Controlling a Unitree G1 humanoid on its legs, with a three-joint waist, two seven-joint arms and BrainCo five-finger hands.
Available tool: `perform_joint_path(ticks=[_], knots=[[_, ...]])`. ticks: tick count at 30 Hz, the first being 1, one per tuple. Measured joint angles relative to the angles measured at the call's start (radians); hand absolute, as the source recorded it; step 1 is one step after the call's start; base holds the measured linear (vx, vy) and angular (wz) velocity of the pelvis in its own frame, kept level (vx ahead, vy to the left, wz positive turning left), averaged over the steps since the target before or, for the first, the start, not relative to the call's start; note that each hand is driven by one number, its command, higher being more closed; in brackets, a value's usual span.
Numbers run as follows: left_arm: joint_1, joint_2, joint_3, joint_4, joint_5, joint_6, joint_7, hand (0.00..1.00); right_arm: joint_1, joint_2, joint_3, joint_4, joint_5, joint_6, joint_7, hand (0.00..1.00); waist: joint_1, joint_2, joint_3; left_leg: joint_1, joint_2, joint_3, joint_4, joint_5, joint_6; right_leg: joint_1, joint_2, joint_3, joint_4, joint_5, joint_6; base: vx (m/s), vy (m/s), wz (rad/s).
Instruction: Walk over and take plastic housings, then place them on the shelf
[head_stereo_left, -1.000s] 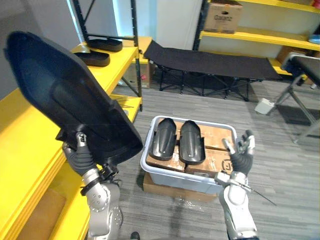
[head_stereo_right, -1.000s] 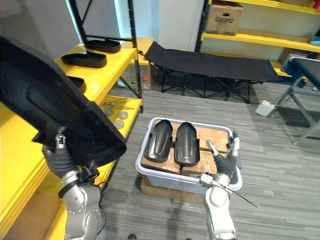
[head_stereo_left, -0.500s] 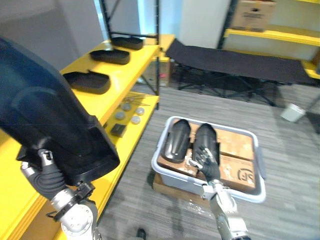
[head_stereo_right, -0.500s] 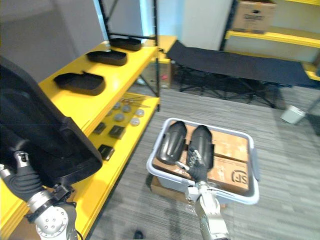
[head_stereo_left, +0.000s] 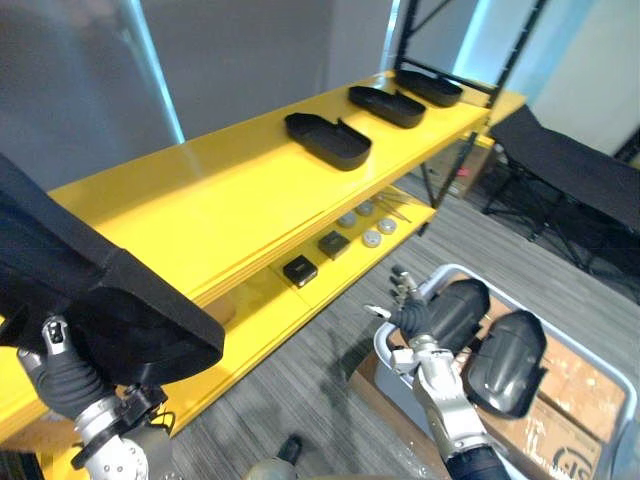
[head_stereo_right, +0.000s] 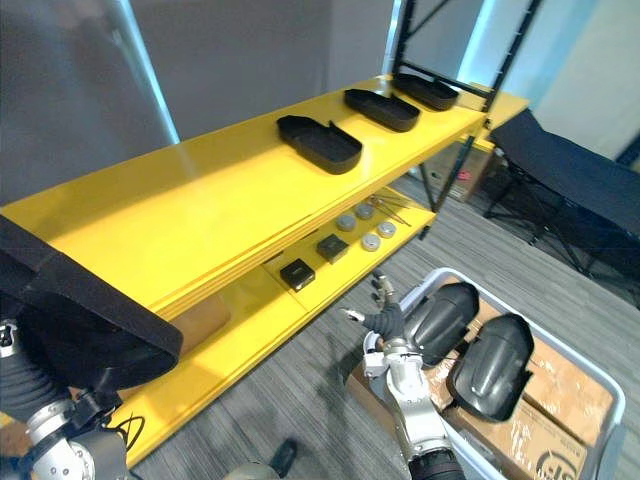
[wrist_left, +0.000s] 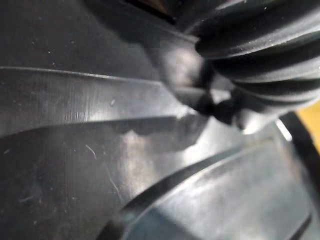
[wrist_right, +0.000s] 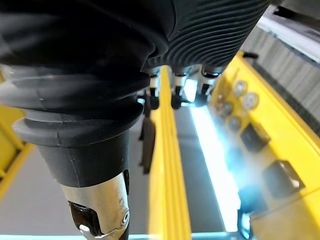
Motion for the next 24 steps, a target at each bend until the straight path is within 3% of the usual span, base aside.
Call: perform_joint_path(ticks=[1, 3, 4, 5, 6, 7, 8, 9, 13, 16, 18, 21, 23, 24], knots=[[0.028, -0.009, 0.001, 0.002, 0.001, 0.003, -0.002, 1.00, 0.001, 0.000, -0.003, -0.013, -0.001, -0.001, 0.000, 0.00, 0.002, 0.002, 0.006, -0.001, -0.003, -0.008, 0.000, 0.003, -0.004, 0.008, 0.000, -0.002, -0.007, -0.012, 0.014, 0.04, -0.125, 0.20], [0.056, -0.018, -0.001, 0.002, 0.008, 0.005, -0.012, 1.00, 0.004, 0.000, -0.015, -0.018, -0.001, -0.003, 0.001, 0.00, -0.002, 0.012, 0.014, -0.007, -0.008, -0.022, 0.000, 0.008, -0.012, 0.025, 0.003, -0.007, -0.023, -0.034, 0.007, 0.01, -0.134, 0.32], [0.059, -0.029, 0.000, 0.002, 0.010, 0.004, -0.037, 1.00, 0.011, -0.001, -0.037, -0.024, -0.001, -0.003, 0.001, 0.00, -0.002, 0.018, 0.022, -0.025, -0.020, -0.020, -0.001, 0.011, -0.013, 0.045, 0.003, -0.048, -0.050, -0.055, 0.028, -0.03, -0.145, 0.44], [0.055, -0.032, 0.000, 0.001, 0.007, 0.004, -0.054, 1.00, 0.015, -0.001, -0.048, -0.032, -0.001, -0.003, 0.001, 0.00, -0.004, 0.021, 0.027, -0.038, -0.019, 0.004, -0.003, -0.004, 0.001, 0.057, 0.004, -0.069, -0.067, -0.061, 0.035, -0.07, -0.147, 0.88], [0.042, -0.029, -0.013, 0.005, 0.003, 0.005, -0.093, 1.00, 0.033, -0.002, -0.083, -0.061, 0.000, -0.003, 0.001, 0.00, -0.019, 0.030, 0.041, -0.071, 0.004, 0.152, 0.014, -0.022, 0.035, 0.093, 0.010, -0.132, -0.112, -0.064, 0.041, -0.06, -0.079, 1.11], [0.032, -0.023, -0.028, 0.008, 0.002, 0.005, -0.113, 1.00, 0.046, -0.008, -0.107, -0.080, 0.000, -0.005, 0.000, 0.00, -0.039, 0.037, 0.047, -0.098, 0.015, 0.224, 0.044, -0.030, 0.060, 0.110, 0.015, -0.169, -0.122, -0.061, 0.045, -0.05, -0.049, 1.72], [0.012, -0.012, -0.060, 0.011, 0.001, 0.006, -0.153, 1.00, 0.071, -0.025, -0.151, -0.098, 0.000, -0.014, -0.002, 0.00, -0.062, 0.061, 0.056, -0.139, 0.053, 0.367, 0.095, -0.034, 0.087, 0.130, 0.031, -0.223, -0.123, -0.061, 0.045, -0.04, 0.022, 1.70], [0.005, 0.001, -0.089, 0.011, -0.001, 0.007, -0.180, 1.00, 0.097, -0.039, -0.189, -0.103, 0.002, -0.025, -0.006, 0.00, -0.065, 0.082, 0.057, -0.153, 0.083, 0.473, 0.112, -0.038, 0.092, 0.149, 0.038, -0.266, -0.118, -0.061, 0.045, -0.04, 0.034, 1.52], [0.017, 0.003, -0.161, 0.017, -0.033, 0.007, -0.198, 1.00, 0.132, -0.058, -0.213, -0.122, 0.022, -0.071, -0.025, 0.00, -0.059, 0.121, 0.059, -0.156, 0.083, 0.550, 0.108, -0.040, 0.090, 0.152, 0.011, -0.300, -0.063, -0.061, 0.044, 0.00, 0.091, 0.61], [0.008, 0.006, -0.177, 0.039, -0.032, 0.003, -0.198, 1.00, 0.114, -0.021, -0.195, -0.117, 0.023, -0.105, -0.029, 0.00, -0.055, 0.105, 0.069, -0.172, 0.073, 0.605, 0.182, -0.066, 0.050, 0.157, -0.041, -0.286, -0.050, -0.062, 0.042, 0.05, 0.112, -0.03], [0.012, 0.009, -0.177, 0.053, -0.026, 0.003, -0.189, 1.00, 0.108, -0.004, -0.191, -0.113, 0.028, -0.116, -0.047, 0.00, -0.051, 0.107, 0.081, -0.191, 0.075, 0.626, 0.305, -0.087, 0.058, 0.172, -0.067, -0.246, -0.017, -0.074, 0.045, 0.10, 0.134, -0.38], [-0.035, 0.020, -0.174, 0.053, -0.013, -0.010, -0.184, 1.00, 0.109, 0.016, -0.196, -0.110, 0.027, -0.120, -0.068, 0.00, -0.062, 0.076, 0.095, -0.189, 0.036, 0.633, 0.324, -0.118, 0.086, 0.129, -0.146, -0.234, 0.122, -0.062, 0.029, 0.11, 0.177, 0.06], [-0.080, 0.043, -0.163, 0.053, 0.024, -0.020, -0.174, 1.00, 0.109, 0.021, -0.196, -0.107, 0.028, -0.121, -0.065, 0.00, -0.062, 0.060, 0.105, -0.179, 0.021, 0.625, 0.301, -0.121, 0.093, 0.050, -0.195, -0.189, 0.273, 0.004, -0.004, 0.10, 0.180, 0.22], [-0.101, 0.059, -0.148, 0.053, 0.054, -0.021, -0.163, 1.00, 0.109, 0.028, -0.200, -0.107, 0.035, -0.128, -0.054, 0.00, -0.063, 0.056, 0.111, -0.141, 0.012, 0.617, 0.267, -0.121, 0.097, -0.001, -0.226, -0.144, 0.378, 0.104, -0.028, 0.22, 0.187, 0.12]])
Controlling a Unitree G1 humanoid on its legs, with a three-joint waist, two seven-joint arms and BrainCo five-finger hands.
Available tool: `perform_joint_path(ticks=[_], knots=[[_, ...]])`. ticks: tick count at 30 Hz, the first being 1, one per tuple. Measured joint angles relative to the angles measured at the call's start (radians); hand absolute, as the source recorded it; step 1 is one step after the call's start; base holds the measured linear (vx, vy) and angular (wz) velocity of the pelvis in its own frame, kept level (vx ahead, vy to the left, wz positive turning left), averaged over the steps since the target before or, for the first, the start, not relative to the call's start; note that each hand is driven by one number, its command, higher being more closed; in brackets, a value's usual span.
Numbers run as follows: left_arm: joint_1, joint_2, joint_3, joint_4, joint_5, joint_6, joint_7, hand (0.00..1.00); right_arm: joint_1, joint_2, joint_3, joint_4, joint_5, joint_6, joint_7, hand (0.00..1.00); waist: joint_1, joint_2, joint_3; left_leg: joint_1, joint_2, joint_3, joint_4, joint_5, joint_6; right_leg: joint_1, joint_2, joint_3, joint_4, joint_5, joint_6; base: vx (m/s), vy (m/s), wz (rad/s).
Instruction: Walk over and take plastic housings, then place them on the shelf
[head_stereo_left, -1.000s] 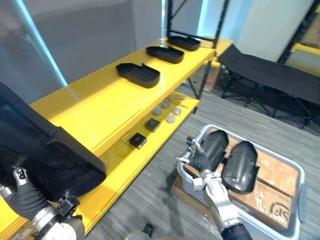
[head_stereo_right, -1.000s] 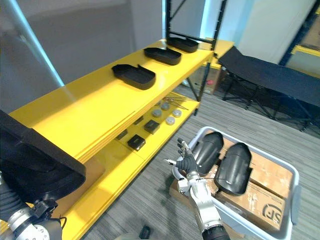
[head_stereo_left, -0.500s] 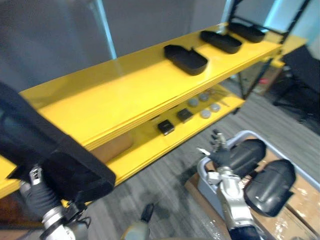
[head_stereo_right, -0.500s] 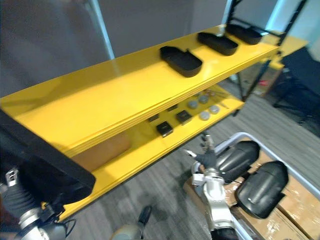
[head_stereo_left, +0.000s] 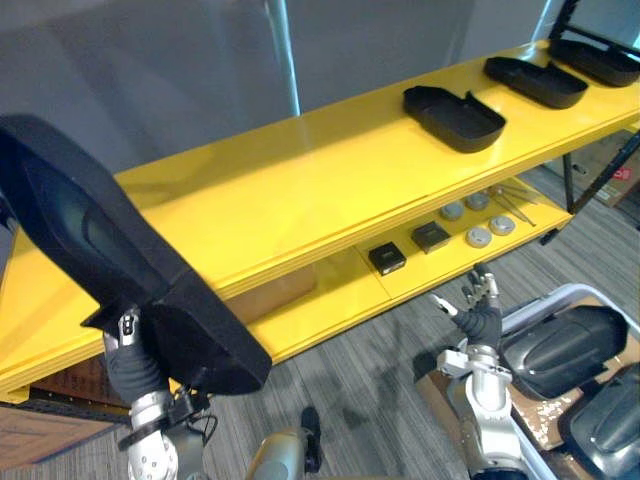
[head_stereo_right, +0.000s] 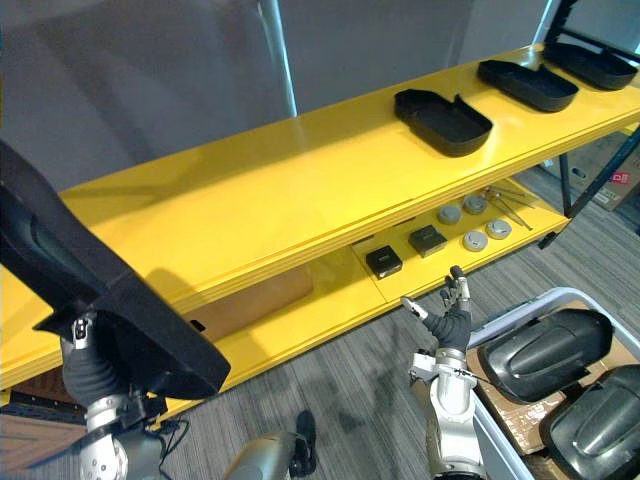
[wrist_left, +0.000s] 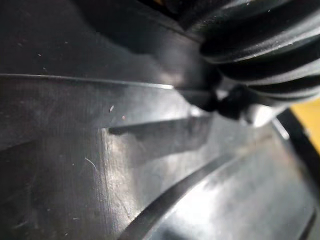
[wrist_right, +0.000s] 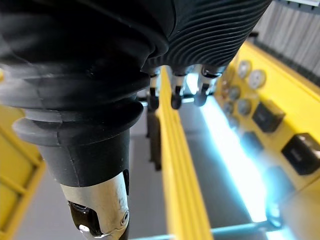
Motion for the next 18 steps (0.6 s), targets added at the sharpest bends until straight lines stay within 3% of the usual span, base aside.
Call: perform_joint_path(ticks=[1, 2, 3, 4, 5, 7, 9, 11, 12, 14, 15, 16, 18], knots=[[-0.012, 0.016, 0.016, -0.001, 0.038, 0.000, 0.015, 1.00, 0.000, 0.008, 0.001, 0.000, 0.033, -0.010, 0.028, 0.00, -0.002, 0.001, 0.003, 0.051, -0.003, -0.003, -0.036, -0.003, 0.013, -0.042, -0.023, 0.043, 0.095, 0.116, -0.033, 0.25, 0.180, 0.07], [-0.016, 0.027, 0.024, -0.007, 0.058, 0.000, 0.027, 1.00, 0.000, 0.012, 0.004, -0.001, 0.049, -0.019, 0.047, 0.00, -0.003, 0.003, 0.004, 0.073, -0.002, -0.004, -0.047, -0.006, 0.026, -0.061, -0.035, 0.061, 0.155, 0.122, -0.038, 0.28, 0.184, 0.00], [-0.027, 0.046, 0.043, -0.016, 0.124, 0.000, 0.055, 1.00, -0.001, 0.011, 0.015, -0.003, 0.064, -0.028, 0.094, 0.00, -0.003, 0.004, 0.005, 0.112, 0.000, -0.006, -0.065, -0.014, 0.039, -0.122, -0.059, 0.070, 0.302, 0.074, -0.071, 0.20, 0.123, -0.02], [-0.035, 0.058, 0.058, -0.022, 0.157, 0.000, 0.067, 1.00, -0.004, 0.010, 0.020, -0.003, 0.064, -0.029, 0.122, 0.00, -0.004, 0.007, 0.006, 0.138, 0.004, -0.010, -0.080, -0.019, 0.044, -0.162, -0.056, 0.070, 0.372, 0.024, -0.076, 0.28, 0.160, 0.03], [-0.049, 0.083, 0.070, -0.038, 0.196, 0.000, 0.098, 1.00, -0.017, 0.005, 0.037, -0.003, 0.064, -0.028, 0.161, 0.00, -0.017, 0.017, 0.011, 0.165, 0.013, -0.027, -0.094, -0.028, 0.045, -0.220, -0.019, 0.074, 0.402, -0.052, -0.057, 0.21, 0.110, 0.11], [-0.063, 0.109, 0.078, -0.046, 0.202, 0.001, 0.118, 1.00, -0.029, 0.002, 0.045, -0.005, 0.064, -0.028, 0.180, 0.00, -0.030, 0.018, 0.012, 0.178, 0.016, -0.040, -0.109, -0.029, 0.045, -0.269, 0.028, 0.104, 0.365, -0.097, -0.040, 0.17, 0.070, 0.25], [-0.130, 0.153, 0.077, -0.045, 0.202, 0.009, 0.126, 1.00, -0.042, -0.013, 0.039, -0.019, 0.064, -0.027, 0.189, 0.00, -0.055, 0.020, 0.013, 0.180, 0.013, -0.096, -0.112, -0.036, 0.032, -0.322, 0.142, 0.214, 0.126, -0.162, 0.018, 0.17, 0.004, 0.64], [-0.182, 0.170, 0.073, -0.042, 0.198, 0.016, 0.128, 1.00, -0.042, -0.034, 0.024, -0.029, 0.064, -0.027, 0.184, 0.00, -0.061, 0.011, 0.006, 0.178, -0.005, -0.142, -0.110, -0.040, 0.014, -0.322, 0.205, 0.354, -0.101, -0.167, 0.066, 0.18, -0.095, 0.96], [-0.202, 0.176, 0.069, -0.041, 0.199, 0.027, 0.134, 1.00, -0.041, -0.042, 0.004, -0.036, 0.063, -0.026, 0.184, 0.00, -0.067, 0.000, 0.000, 0.179, -0.025, -0.179, -0.111, -0.042, 0.010, -0.304, 0.208, 0.387, -0.199, -0.149, 0.097, 0.21, -0.164, 1.12], [-0.194, 0.176, 0.072, -0.041, 0.206, 0.034, 0.147, 1.00, -0.046, -0.050, -0.010, -0.055, 0.063, -0.026, 0.193, 0.00, -0.066, -0.019, -0.013, 0.199, -0.042, -0.210, -0.110, -0.048, -0.001, -0.265, 0.200, 0.359, -0.298, -0.133, 0.110, 0.20, -0.197, 0.70], [-0.179, 0.176, 0.077, -0.041, 0.214, 0.039, 0.160, 1.00, -0.057, -0.056, -0.009, -0.061, 0.063, -0.028, 0.207, 0.00, -0.061, -0.027, -0.024, 0.197, -0.050, -0.221, -0.098, -0.056, -0.013, -0.239, 0.201, 0.335, -0.365, -0.103, 0.099, 0.25, -0.288, 0.38], [-0.168, 0.148, 0.087, -0.025, 0.232, 0.046, 0.171, 1.00, -0.091, -0.079, -0.005, -0.058, 0.063, -0.027, 0.215, 0.00, -0.048, -0.015, -0.036, 0.187, -0.037, -0.224, -0.071, -0.073, -0.039, -0.198, 0.224, 0.302, -0.445, -0.047, 0.090, 0.26, -0.317, 0.37], [-0.147, 0.108, 0.086, -0.024, 0.235, 0.050, 0.170, 1.00, -0.125, -0.101, -0.004, -0.063, 0.064, -0.029, 0.228, 0.00, -0.048, 0.022, -0.058, 0.175, -0.001, -0.220, -0.064, -0.085, -0.057, -0.151, 0.265, 0.275, -0.527, -0.030, 0.084, 0.23, -0.236, 0.30]])
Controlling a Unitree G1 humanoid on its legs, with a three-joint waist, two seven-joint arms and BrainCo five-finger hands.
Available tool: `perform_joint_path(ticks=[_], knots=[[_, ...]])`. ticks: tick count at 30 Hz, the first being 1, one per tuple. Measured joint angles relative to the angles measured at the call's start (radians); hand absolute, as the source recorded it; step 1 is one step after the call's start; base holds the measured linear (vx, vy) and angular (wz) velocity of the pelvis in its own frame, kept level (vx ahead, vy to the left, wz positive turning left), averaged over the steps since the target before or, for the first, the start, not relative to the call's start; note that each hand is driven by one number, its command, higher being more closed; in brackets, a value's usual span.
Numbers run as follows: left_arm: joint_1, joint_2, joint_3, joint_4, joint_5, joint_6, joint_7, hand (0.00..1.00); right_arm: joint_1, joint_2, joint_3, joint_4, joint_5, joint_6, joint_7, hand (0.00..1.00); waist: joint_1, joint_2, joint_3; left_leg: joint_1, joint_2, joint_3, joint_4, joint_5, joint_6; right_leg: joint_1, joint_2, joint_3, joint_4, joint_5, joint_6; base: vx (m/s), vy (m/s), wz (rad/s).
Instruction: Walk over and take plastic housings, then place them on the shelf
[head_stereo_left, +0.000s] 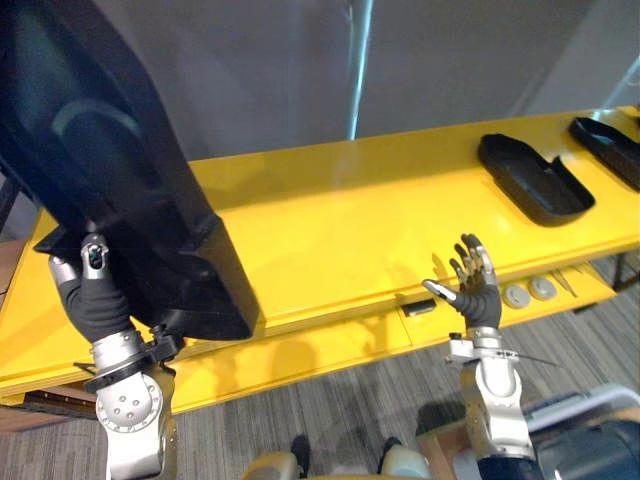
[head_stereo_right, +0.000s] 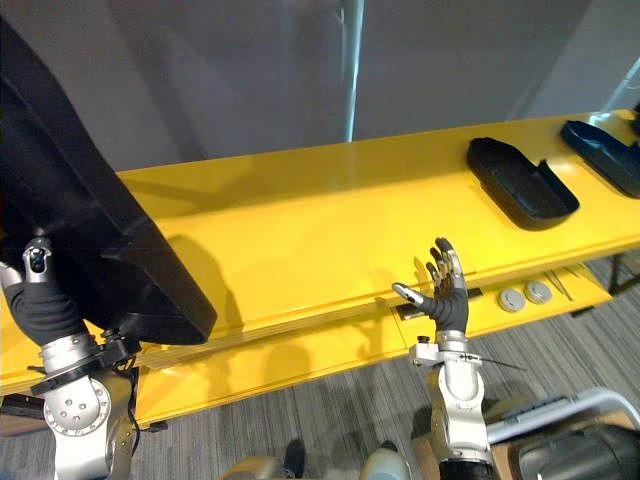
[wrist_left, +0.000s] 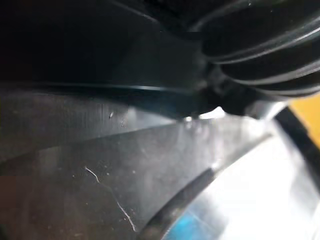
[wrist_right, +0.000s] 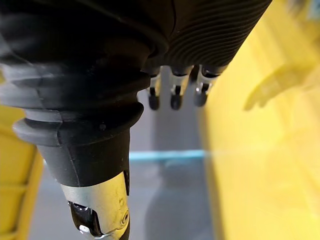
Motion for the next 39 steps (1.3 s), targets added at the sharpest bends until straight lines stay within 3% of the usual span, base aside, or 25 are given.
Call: perform_joint_path(ticks=[2, 4, 8, 11, 15, 17, 19, 24, 27, 32, 39], knots=[[0.006, -0.030, 0.001, -0.004, -0.004, 0.000, -0.006, 1.00, -0.026, -0.008, 0.001, -0.006, 0.004, 0.001, 0.006, 0.00, 0.004, 0.027, -0.017, 0.023, 0.033, 0.003, -0.037, 0.002, -0.011, 0.034, 0.037, -0.018, -0.050, 0.011, -0.016, 0.16, -0.183, 0.14], [0.006, -0.051, 0.001, -0.009, -0.006, 0.000, -0.018, 1.00, -0.028, -0.008, 0.004, -0.023, 0.011, 0.003, 0.023, 0.00, 0.004, 0.037, -0.025, 0.043, 0.049, 0.007, -0.067, 0.008, -0.021, 0.046, 0.054, -0.019, -0.066, 0.013, -0.018, 0.15, -0.163, -0.01], [0.000, -0.054, -0.002, -0.023, -0.016, 0.025, -0.068, 1.00, -0.020, -0.001, 0.022, -0.084, -0.008, 0.005, 0.023, 0.00, -0.005, 0.033, -0.026, 0.058, 0.056, 0.028, -0.089, 0.009, -0.024, 0.051, 0.062, -0.012, -0.085, 0.017, -0.024, 0.05, -0.038, -0.12], [-0.015, -0.043, -0.022, -0.023, -0.015, 0.090, -0.100, 1.00, -0.011, 0.012, 0.053, -0.127, -0.008, 0.004, 0.022, 0.00, -0.006, 0.024, -0.029, 0.087, 0.056, 0.058, -0.111, 0.009, -0.024, 0.057, 0.062, 0.011, -0.093, 0.018, -0.026, 0.00, 0.013, -0.24], [-0.085, 0.015, -0.077, 0.073, -0.046, 0.221, -0.133, 1.00, 0.008, 0.027, 0.074, -0.173, 0.002, 0.006, 0.038, 0.00, -0.016, 0.014, -0.035, 0.106, 0.056, 0.090, -0.114, 0.007, -0.027, 0.065, 0.065, 0.040, -0.111, 0.027, -0.038, -0.05, -0.005, -0.24], [-0.122, 0.047, -0.091, 0.137, -0.058, 0.293, -0.154, 1.00, 0.015, 0.026, 0.087, -0.186, 0.021, 0.007, 0.064, 0.00, -0.038, 0.013, -0.036, 0.107, 0.058, 0.109, -0.114, 0.007, -0.028, 0.063, 0.067, 0.049, -0.119, 0.035, -0.039, -0.08, -0.011, -0.27], [-0.200, 0.080, -0.141, 0.261, -0.087, 0.392, -0.163, 1.00, 0.024, 0.025, 0.098, -0.201, 0.039, 0.007, 0.094, 0.00, -0.059, 0.010, -0.039, 0.109, 0.059, 0.130, -0.113, 0.006, -0.028, 0.062, 0.070, 0.068, -0.135, 0.052, -0.041, -0.08, -0.001, -0.27], [-0.366, 0.104, -0.202, 0.503, -0.151, 0.549, -0.170, 1.00, 0.020, 0.012, 0.148, -0.201, 0.040, 0.008, 0.137, 0.00, -0.088, 0.009, -0.043, 0.109, 0.063, 0.170, -0.113, 0.007, -0.027, 0.043, 0.077, 0.108, -0.141, 0.071, -0.045, -0.06, 0.002, -0.25], [-0.458, 0.119, -0.205, 0.627, -0.160, 0.589, -0.173, 1.00, 0.015, -0.008, 0.183, -0.200, 0.084, 0.010, 0.159, 0.00, -0.094, 0.011, -0.045, 0.114, 0.068, 0.187, -0.114, 0.007, -0.027, 0.039, 0.084, 0.126, -0.141, 0.076, -0.048, -0.01, -0.010, -0.18], [-0.599, 0.176, -0.255, 0.861, -0.158, 0.604, -0.156, 1.00, -0.037, -0.008, 0.278, -0.200, 0.127, 0.014, 0.203, 0.00, -0.114, 0.011, -0.045, 0.119, 0.075, 0.229, -0.115, 0.005, -0.031, 0.028, 0.094, 0.175, -0.160, 0.097, -0.054, -0.03, -0.009, -0.25], [-0.757, 0.194, -0.274, 1.027, -0.145, 0.678, -0.127, 1.00, -0.036, -0.010, 0.366, -0.201, 0.211, 0.079, 0.267, 0.00, -0.136, 0.011, -0.045, 0.124, 0.083, 0.248, -0.113, 0.003, -0.035, 0.025, 0.104, 0.199, -0.167, 0.106, -0.059, -0.05, -0.021, -0.12]])
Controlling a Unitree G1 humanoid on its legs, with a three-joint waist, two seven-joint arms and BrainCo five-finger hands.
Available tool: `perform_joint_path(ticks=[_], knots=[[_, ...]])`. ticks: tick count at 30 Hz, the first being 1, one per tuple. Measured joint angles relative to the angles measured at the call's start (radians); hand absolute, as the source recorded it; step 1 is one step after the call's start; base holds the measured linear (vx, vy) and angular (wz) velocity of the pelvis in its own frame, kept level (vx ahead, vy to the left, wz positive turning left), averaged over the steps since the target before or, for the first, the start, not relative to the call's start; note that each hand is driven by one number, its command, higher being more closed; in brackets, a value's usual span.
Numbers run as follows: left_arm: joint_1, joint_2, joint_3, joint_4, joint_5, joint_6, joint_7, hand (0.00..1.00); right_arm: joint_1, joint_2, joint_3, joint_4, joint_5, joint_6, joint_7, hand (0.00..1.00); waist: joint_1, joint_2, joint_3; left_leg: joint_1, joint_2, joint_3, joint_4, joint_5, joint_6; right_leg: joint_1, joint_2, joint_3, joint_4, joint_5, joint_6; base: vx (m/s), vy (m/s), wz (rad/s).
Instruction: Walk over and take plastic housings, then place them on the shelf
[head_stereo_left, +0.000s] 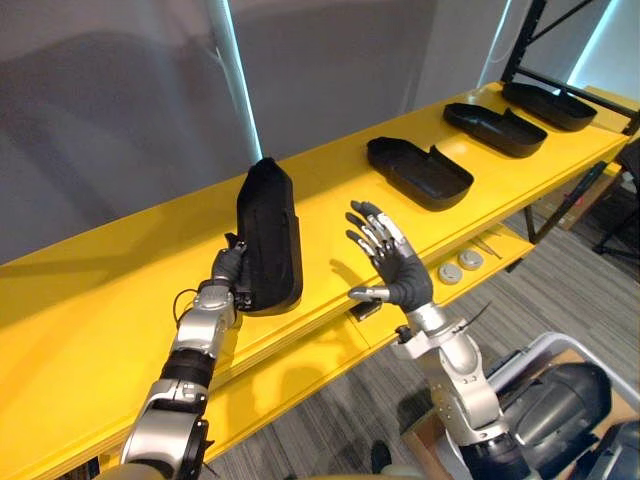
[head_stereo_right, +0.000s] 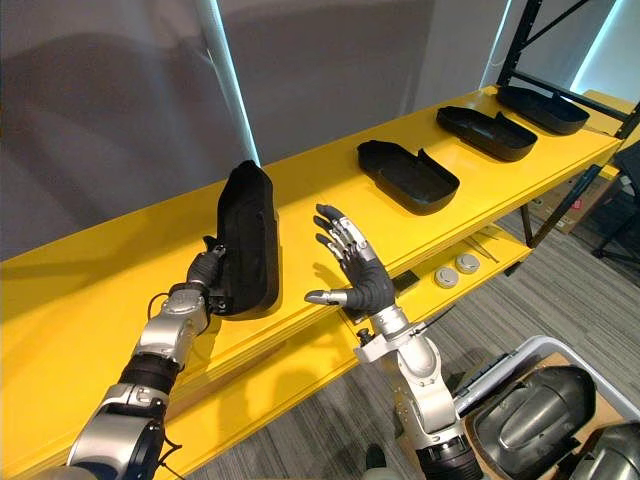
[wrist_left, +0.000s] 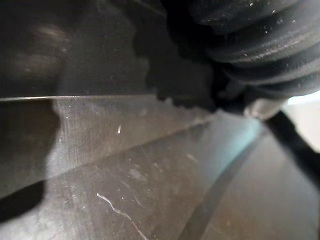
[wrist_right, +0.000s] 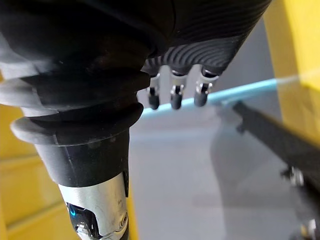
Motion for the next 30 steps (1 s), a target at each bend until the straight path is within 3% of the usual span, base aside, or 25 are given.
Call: perform_joint_path(ticks=[5, 6, 13, 18, 24, 27, 28, 30], knots=[[-0.082, 0.037, 0.002, 0.095, -0.007, 0.060, 0.004, 1.00, 0.000, -0.003, 0.059, -0.033, 0.025, 0.047, 0.014, 0.00, -0.007, 0.000, 0.000, 0.000, 0.000, 0.023, 0.000, 0.000, 0.000, -0.010, 0.001, 0.015, 0.000, 0.006, 0.002, -0.04, -0.007, -0.09], [-0.087, 0.041, 0.002, 0.100, -0.008, 0.065, 0.009, 0.00, -0.001, -0.003, 0.067, -0.040, 0.025, 0.052, 0.014, 0.00, -0.008, 0.000, 0.000, -0.001, 0.000, 0.025, -0.001, 0.000, 0.000, -0.012, 0.001, 0.018, 0.000, 0.007, 0.002, -0.04, -0.004, -0.12], [-0.134, 0.045, 0.008, 0.172, -0.040, 0.067, 0.017, 0.00, -0.007, -0.008, 0.093, -0.043, 0.023, 0.080, -0.008, 0.00, -0.010, 0.001, 0.001, -0.001, -0.001, 0.024, 0.000, 0.000, 0.000, -0.013, 0.001, 0.023, -0.001, 0.009, 0.003, -0.03, -0.009, -0.01], [-0.158, 0.045, 0.011, 0.204, -0.044, 0.068, 0.108, 0.00, -0.022, -0.021, 0.120, -0.043, 0.024, 0.094, -0.010, 0.00, -0.017, 0.002, 0.001, -0.001, -0.001, 0.023, 0.000, 0.000, 0.000, -0.013, 0.001, 0.022, -0.001, 0.010, 0.003, 0.00, 0.000, 0.00], [-0.202, 0.080, 0.046, 0.241, -0.021, 0.065, 0.149, 0.00, -0.022, -0.028, 0.158, -0.043, 0.023, 0.101, -0.022, 0.00, -0.028, 0.002, 0.002, -0.002, -0.001, 0.022, -0.001, 0.000, 0.000, -0.013, 0.001, 0.022, -0.001, 0.011, 0.003, 0.00, 0.000, 0.00], [-0.238, 0.116, 0.046, 0.226, 0.076, -0.004, 0.192, 0.00, -0.012, -0.031, 0.158, -0.043, 0.013, 0.101, -0.089, 0.00, -0.026, 0.003, 0.002, -0.003, -0.001, 0.020, -0.001, 0.000, 0.000, -0.013, 0.000, 0.018, -0.001, 0.011, 0.003, 0.00, 0.000, 0.00], [-0.241, 0.152, 0.043, 0.147, 0.105, -0.066, 0.224, 0.00, 0.003, -0.031, 0.154, -0.043, 0.014, 0.097, -0.140, 0.00, -0.025, 0.004, 0.002, -0.004, -0.001, 0.018, -0.001, 0.000, 0.000, -0.013, 0.000, 0.016, -0.001, 0.011, 0.003, -0.01, -0.009, 0.04], [-0.234, 0.185, 0.044, -0.029, 0.110, -0.140, 0.265, 0.00, 0.044, -0.021, 0.139, -0.043, 0.018, 0.086, -0.185, 0.00, -0.023, 0.005, 0.003, -0.011, -0.003, 0.006, -0.001, 0.001, 0.000, -0.013, -0.001, 0.001, -0.001, 0.010, 0.003, -0.01, -0.007, 0.18]])
